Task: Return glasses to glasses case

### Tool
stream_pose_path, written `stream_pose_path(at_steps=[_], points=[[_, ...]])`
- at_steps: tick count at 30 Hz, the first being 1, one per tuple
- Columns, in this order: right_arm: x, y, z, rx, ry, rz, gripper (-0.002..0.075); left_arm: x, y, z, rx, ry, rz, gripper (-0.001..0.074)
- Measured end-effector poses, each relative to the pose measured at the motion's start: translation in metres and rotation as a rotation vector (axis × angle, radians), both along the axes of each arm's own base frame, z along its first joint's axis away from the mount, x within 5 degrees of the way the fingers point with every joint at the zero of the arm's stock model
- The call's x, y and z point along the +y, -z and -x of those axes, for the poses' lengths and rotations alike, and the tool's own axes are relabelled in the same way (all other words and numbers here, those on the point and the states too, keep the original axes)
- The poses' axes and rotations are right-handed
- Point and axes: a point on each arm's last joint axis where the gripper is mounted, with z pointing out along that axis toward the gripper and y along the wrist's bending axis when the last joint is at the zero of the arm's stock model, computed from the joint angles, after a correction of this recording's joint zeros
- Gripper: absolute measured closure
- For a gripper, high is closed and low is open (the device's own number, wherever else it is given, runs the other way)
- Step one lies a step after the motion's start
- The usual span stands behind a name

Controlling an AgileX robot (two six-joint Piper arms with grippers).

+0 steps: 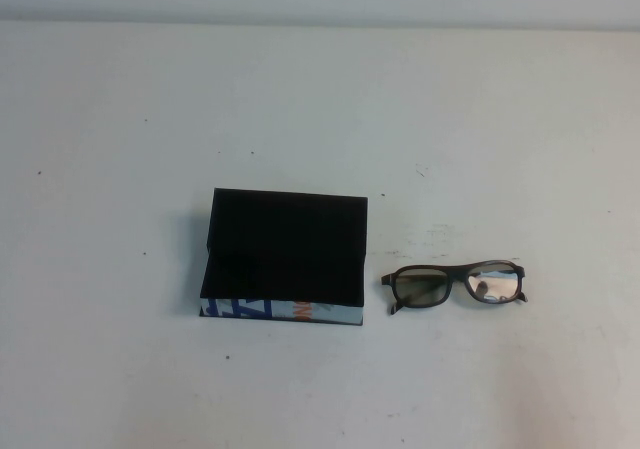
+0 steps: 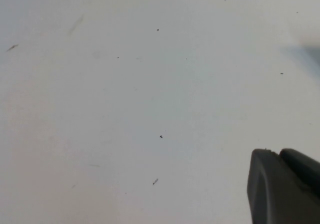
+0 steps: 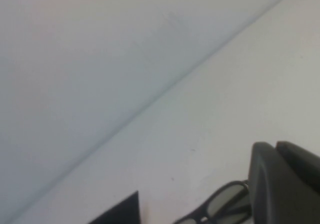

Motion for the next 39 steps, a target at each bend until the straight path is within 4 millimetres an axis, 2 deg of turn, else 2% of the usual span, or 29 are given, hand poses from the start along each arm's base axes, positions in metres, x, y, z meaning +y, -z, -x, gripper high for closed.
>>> stream_pose_path(at_steps=[6,8,10,15,20,24,33,39], points=[[0.004,-0.001,0.001,0.02,-0.043,-0.14,0.0737,0.0,0.0,0.0,0.0,0.0,0.0,0.0738],[0.01,-0.009,0.003,0.034,-0.112,-0.135,0.0737,0.0,0.0,0.0,0.0,0.0,0.0,0.0738],[0.017,-0.025,0.003,0.066,-0.188,-0.11,0.0737,0.0,0.0,0.0,0.0,0.0,0.0,0.0738],[0.031,-0.062,-0.008,0.247,-0.365,0.072,0.0737,0.0,0.0,0.0,0.0,0.0,0.0,0.0738],[0.034,-0.076,-0.028,0.473,-0.481,0.271,0.0737,0.0,0.0,0.0,0.0,0.0,0.0,0.0738],[0.033,-0.077,-0.045,0.609,-0.54,0.363,0.0737,0.0,0.0,0.0,0.0,0.0,0.0,0.0738],[0.035,-0.084,-0.076,0.66,-0.657,0.526,0.0737,0.0,0.0,0.0,0.0,0.0,0.0,0.0738],[0.06,-0.085,-0.09,0.658,-0.853,0.768,0.0737,0.0,0.0,0.0,0.0,0.0,0.0,0.0738]])
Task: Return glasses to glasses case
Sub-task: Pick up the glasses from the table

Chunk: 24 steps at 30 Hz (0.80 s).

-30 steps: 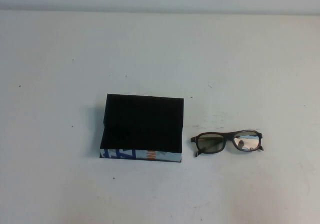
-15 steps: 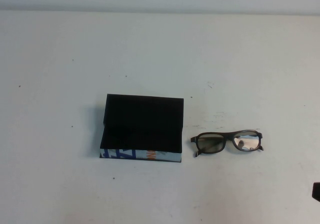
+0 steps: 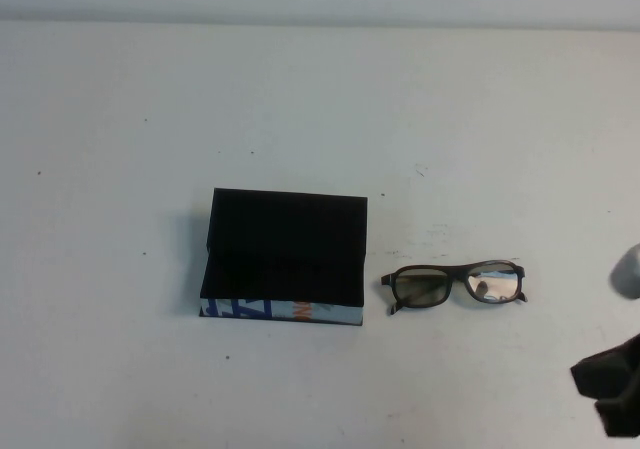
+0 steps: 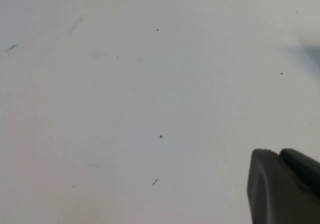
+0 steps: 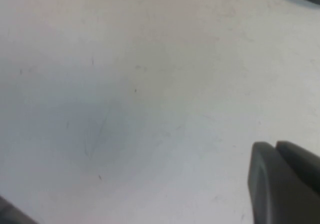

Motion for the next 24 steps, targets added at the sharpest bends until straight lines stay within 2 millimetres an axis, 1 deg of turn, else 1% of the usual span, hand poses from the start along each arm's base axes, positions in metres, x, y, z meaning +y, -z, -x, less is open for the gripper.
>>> stream_pose_path(at_steps=[7,10,14,17,20,24], points=[[0.049,0.014,-0.013,-0.014,-0.358,0.226,0.0737,0.0,0.0,0.0,0.0,0.0,0.0,0.0738],[0.063,0.016,-0.024,-0.058,-0.453,0.279,0.0737,0.0,0.0,0.0,0.0,0.0,0.0,0.0738],[0.073,0.023,-0.044,-0.115,-0.575,0.37,0.0717,0.0,0.0,0.0,0.0,0.0,0.0,0.0738],[0.079,0.026,-0.062,-0.17,-0.673,0.438,0.0656,0.0,0.0,0.0,0.0,0.0,0.0,0.0738],[0.08,0.024,-0.084,-0.239,-0.74,0.481,0.0549,0.0,0.0,0.0,0.0,0.0,0.0,0.0738],[0.078,0.026,-0.113,-0.272,-0.8,0.529,0.0414,0.0,0.0,0.0,0.0,0.0,0.0,0.0738]])
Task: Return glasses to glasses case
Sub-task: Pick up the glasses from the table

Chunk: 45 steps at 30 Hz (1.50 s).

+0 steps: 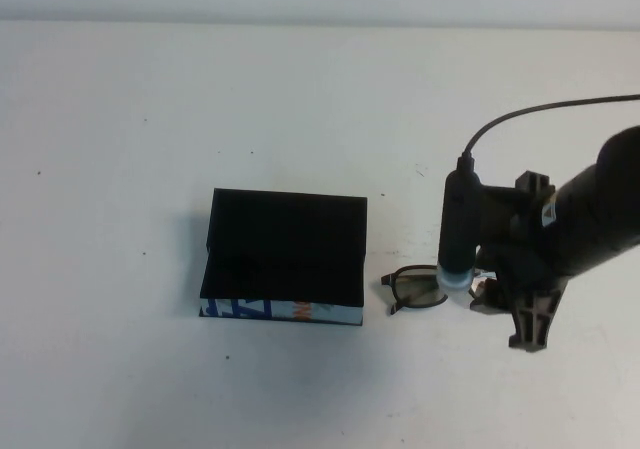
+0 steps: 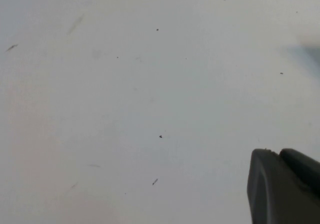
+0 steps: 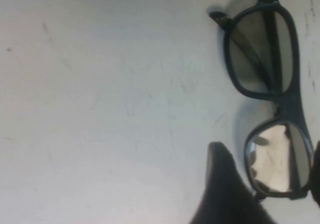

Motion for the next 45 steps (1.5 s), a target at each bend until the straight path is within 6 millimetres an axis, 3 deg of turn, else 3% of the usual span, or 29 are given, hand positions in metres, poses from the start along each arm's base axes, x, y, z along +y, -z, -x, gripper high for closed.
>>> stream_pose_path(at_steps=[6,11,25,36,45], points=[[-0.003,0.012,-0.034,0.048,-0.08,0.024,0.0365,0.0,0.0,0.0,0.0,0.0,0.0,0.0738],[0.001,0.017,-0.049,0.078,-0.161,0.02,0.0363,0.0,0.0,0.0,0.0,0.0,0.0,0.0738],[0.013,0.024,-0.07,0.123,-0.238,0.034,0.036,0.0,0.0,0.0,0.0,0.0,0.0,0.0738],[0.014,0.052,-0.079,0.194,-0.255,0.091,0.036,0.0,0.0,0.0,0.0,0.0,0.0,0.0738],[0.015,0.049,-0.086,0.17,-0.261,0.102,0.036,0.0,0.0,0.0,0.0,0.0,0.0,0.0738]])
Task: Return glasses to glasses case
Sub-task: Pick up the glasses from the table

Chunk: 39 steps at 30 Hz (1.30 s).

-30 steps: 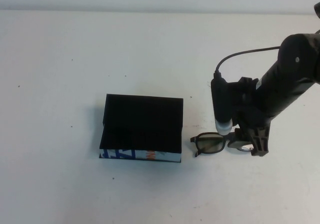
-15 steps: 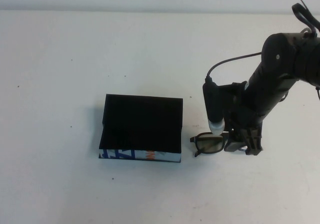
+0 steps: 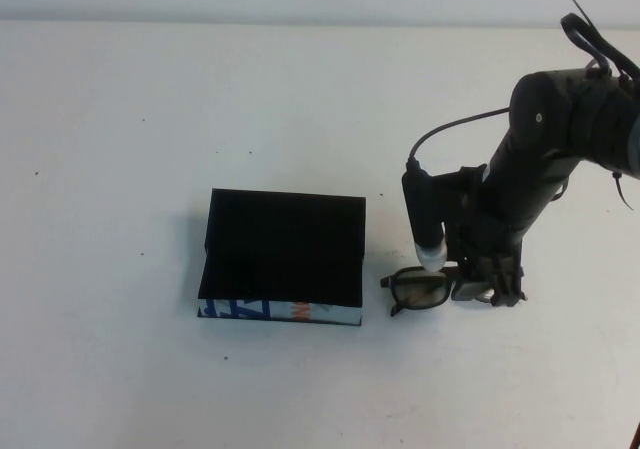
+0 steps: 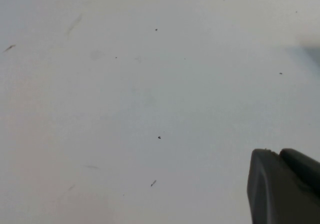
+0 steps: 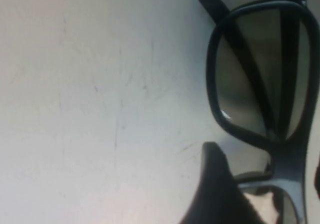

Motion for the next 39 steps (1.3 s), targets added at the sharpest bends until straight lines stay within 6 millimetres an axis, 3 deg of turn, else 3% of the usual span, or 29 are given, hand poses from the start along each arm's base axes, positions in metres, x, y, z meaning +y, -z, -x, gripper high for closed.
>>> stream_pose_path(at_steps=[14,23,34,39], points=[[-0.001,0.004,-0.002,-0.011,-0.004,0.016,0.036,0.0,0.0,0.0,0.0,0.0,0.0,0.0738],[0.006,0.017,-0.018,0.013,0.005,0.022,0.036,0.0,0.0,0.0,0.0,0.0,0.0,0.0738],[0.004,0.019,-0.017,0.037,-0.008,0.056,0.036,0.0,0.0,0.0,0.0,0.0,0.0,0.0738],[0.004,0.019,-0.016,0.048,-0.005,0.059,0.0407,0.0,0.0,0.0,0.0,0.0,0.0,0.0738]])
